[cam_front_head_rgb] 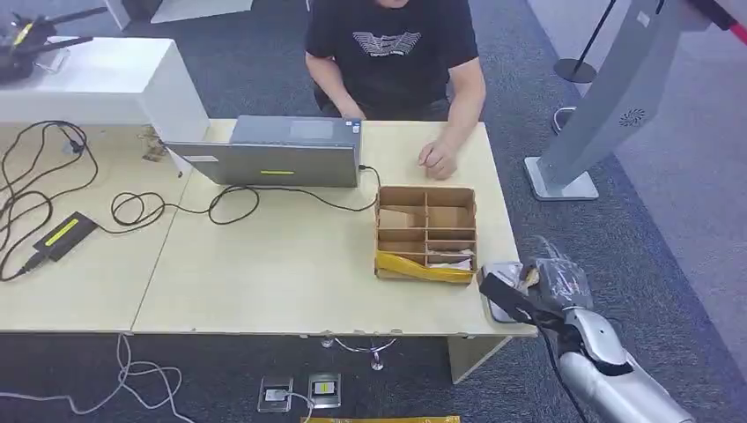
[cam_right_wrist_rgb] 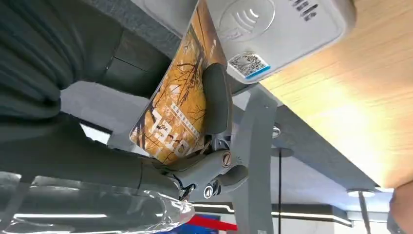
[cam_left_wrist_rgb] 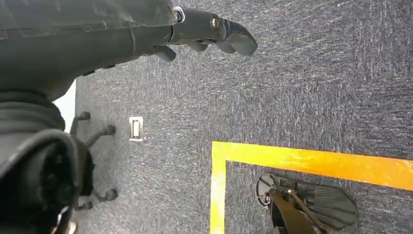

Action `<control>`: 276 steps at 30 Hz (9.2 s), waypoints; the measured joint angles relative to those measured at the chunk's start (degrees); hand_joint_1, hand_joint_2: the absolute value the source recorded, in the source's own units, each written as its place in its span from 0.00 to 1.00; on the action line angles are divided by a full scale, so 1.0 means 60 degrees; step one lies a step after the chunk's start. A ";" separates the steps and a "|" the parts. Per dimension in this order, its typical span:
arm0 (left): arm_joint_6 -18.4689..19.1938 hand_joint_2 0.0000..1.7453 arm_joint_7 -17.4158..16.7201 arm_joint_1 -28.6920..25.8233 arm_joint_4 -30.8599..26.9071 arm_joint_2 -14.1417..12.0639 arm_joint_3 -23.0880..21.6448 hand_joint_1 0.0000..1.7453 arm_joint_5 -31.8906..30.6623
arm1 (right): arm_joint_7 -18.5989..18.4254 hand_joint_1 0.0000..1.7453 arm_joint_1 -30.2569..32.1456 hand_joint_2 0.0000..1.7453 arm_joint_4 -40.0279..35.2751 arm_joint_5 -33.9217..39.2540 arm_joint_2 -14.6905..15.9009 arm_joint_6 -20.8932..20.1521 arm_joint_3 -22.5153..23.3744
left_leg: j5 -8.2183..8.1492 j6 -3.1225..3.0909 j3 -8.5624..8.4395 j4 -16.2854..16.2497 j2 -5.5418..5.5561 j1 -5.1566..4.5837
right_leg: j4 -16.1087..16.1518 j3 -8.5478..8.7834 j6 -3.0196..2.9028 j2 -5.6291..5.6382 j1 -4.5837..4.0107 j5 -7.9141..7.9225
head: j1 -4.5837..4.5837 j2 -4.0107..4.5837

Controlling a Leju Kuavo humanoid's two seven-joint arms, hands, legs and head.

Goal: Pass the card to the sensor for recognition and then transmit it.

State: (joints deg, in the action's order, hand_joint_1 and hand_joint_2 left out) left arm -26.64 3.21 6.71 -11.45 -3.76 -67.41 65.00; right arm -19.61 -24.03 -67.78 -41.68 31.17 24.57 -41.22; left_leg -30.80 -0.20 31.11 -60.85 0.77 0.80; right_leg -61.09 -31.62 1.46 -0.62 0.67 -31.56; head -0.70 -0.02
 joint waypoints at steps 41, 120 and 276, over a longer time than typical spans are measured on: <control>0.0087 0.00 0.0058 0.0038 -0.0036 0.0015 -0.0011 0.00 -0.0168 | 0.0215 1.00 -0.1832 1.00 -0.2739 -0.1333 -0.0183 -0.1373 -0.0150 | 0.0007 0.0011 0.0025 0.0002 0.0003 0.0005 | -0.0009 -0.0016 0.0000 -0.0002 -0.0006 0.0001 | 0.0000 0.0004; 0.0149 0.00 -0.0095 0.0031 -0.0077 0.0015 -0.0321 0.00 -0.0331 | -0.0011 0.00 -0.3627 1.00 0.0015 -0.1165 -0.2033 -0.1154 -0.2128 | 0.0022 0.0016 0.0036 0.0000 0.0006 0.0005 | -0.0009 -0.0038 -0.0006 -0.0005 -0.0005 0.0006 | 0.0000 0.0004; 0.0273 0.00 -0.0248 0.0035 -0.0076 0.0015 -0.0390 0.00 -0.0601 | 0.0219 0.00 -0.1240 1.00 -0.0025 -0.1089 -0.2197 -0.0266 -0.0998 | 0.0027 0.0022 0.0054 0.0003 0.0004 0.0008 | -0.0012 -0.0052 -0.0012 -0.0001 -0.0011 0.0014 | -0.0004 0.0004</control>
State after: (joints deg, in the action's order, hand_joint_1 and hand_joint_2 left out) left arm -25.00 1.73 6.91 -11.91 -3.67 -69.75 61.40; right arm -18.29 -31.47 -67.93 -48.22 17.99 22.97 -47.21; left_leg -30.63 -0.07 31.43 -60.83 0.79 0.85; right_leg -61.16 -31.94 1.39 -0.63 0.60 -31.48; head -0.72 0.00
